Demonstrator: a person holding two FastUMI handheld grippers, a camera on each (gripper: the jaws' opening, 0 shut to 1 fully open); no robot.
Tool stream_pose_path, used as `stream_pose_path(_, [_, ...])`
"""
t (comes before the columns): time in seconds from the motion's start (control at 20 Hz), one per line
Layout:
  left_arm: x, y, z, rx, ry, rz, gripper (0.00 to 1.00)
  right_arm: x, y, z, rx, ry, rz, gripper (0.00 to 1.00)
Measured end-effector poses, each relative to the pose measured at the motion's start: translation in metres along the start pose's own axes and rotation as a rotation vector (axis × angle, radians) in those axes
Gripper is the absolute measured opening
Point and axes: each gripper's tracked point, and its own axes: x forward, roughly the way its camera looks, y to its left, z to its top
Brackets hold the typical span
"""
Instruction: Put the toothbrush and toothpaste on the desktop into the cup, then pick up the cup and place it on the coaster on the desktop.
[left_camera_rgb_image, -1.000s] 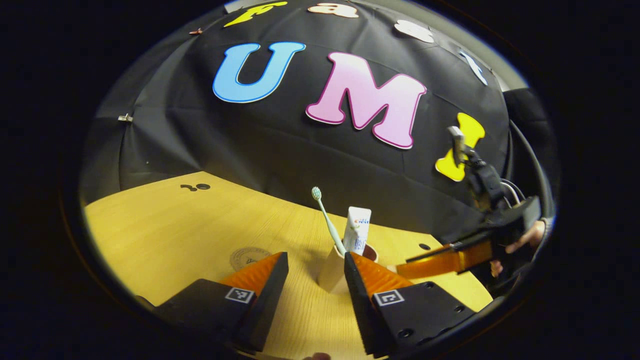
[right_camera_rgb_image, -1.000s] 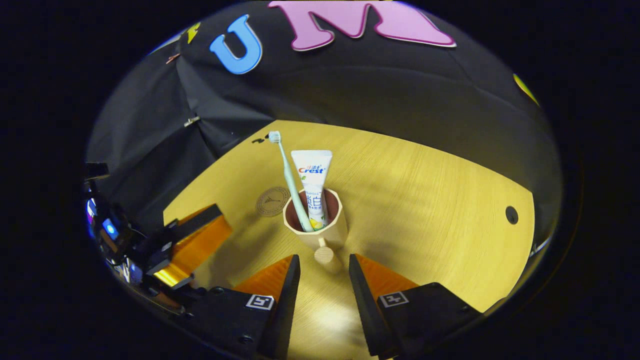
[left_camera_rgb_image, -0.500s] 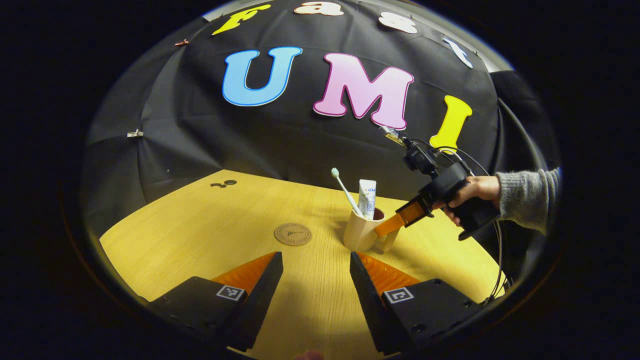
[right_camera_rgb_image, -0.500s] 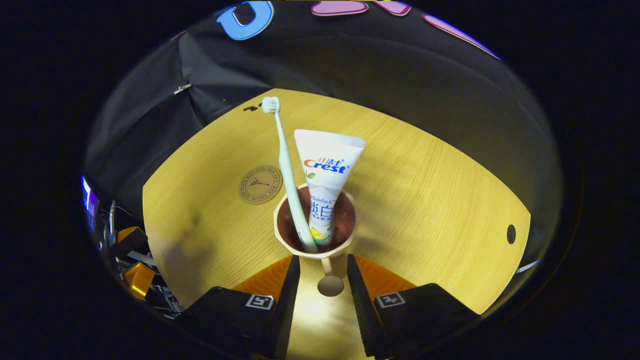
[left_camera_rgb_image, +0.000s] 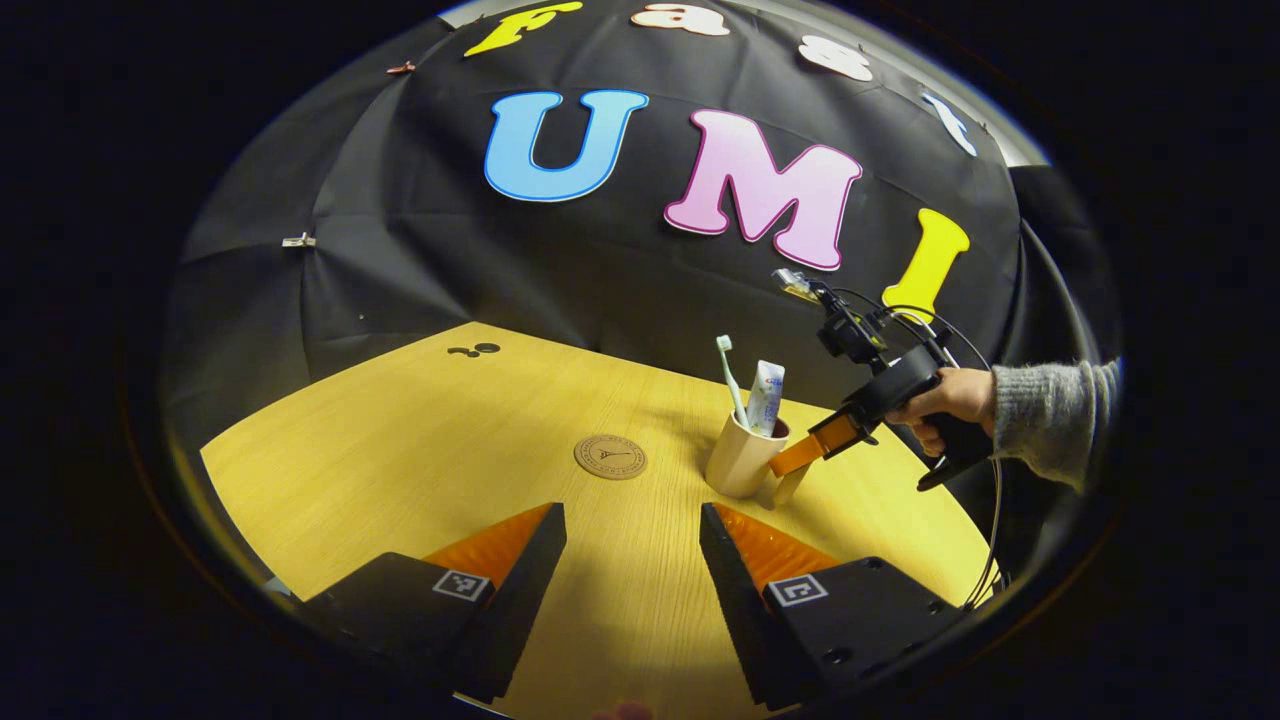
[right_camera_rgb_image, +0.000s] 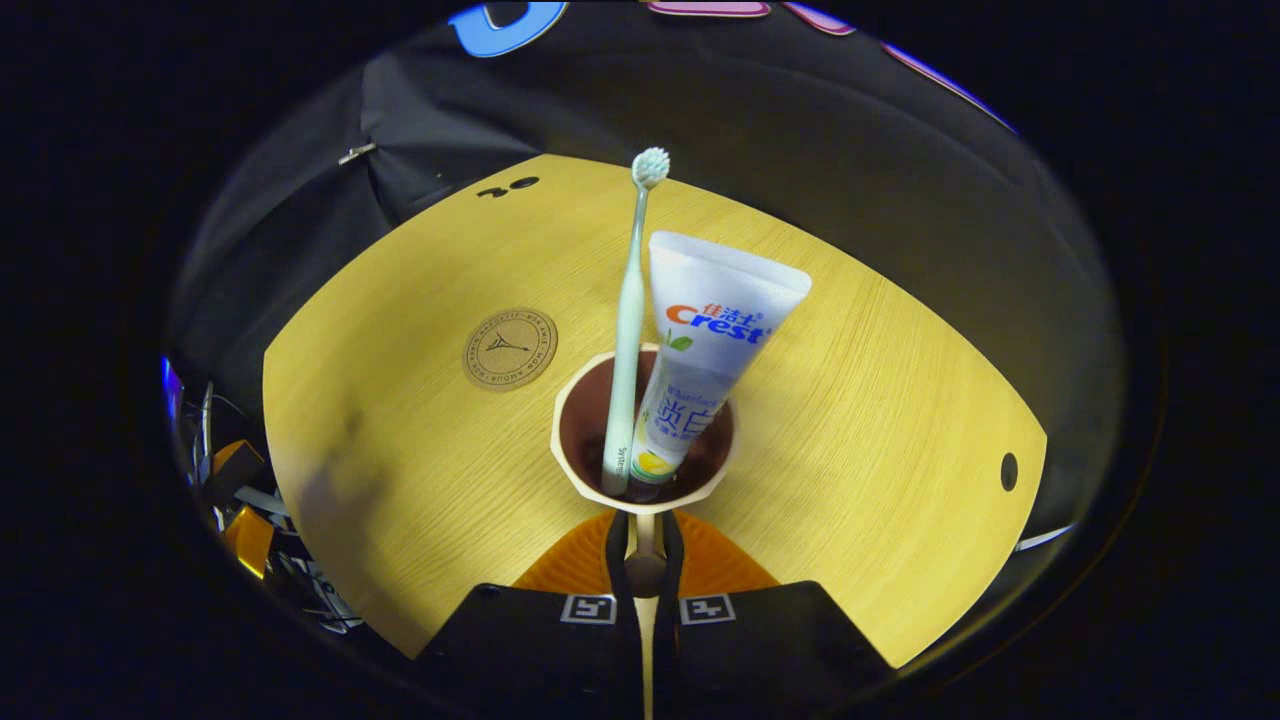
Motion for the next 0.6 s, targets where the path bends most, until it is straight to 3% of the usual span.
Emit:
stream_pose_path(0.25, [-0.004,0.009,0.003,0.008,-0.001,-0.004,0.86,-0.007,0.001,-0.002,0.014,-0.044,-0.011,0.08])
stream_pose_path(0.6, [-0.008,0.017,0.013,0.006,-0.009,-0.022,0.86,-0.023,0.033,0.049,0.009,-0.141,0.020,0.08])
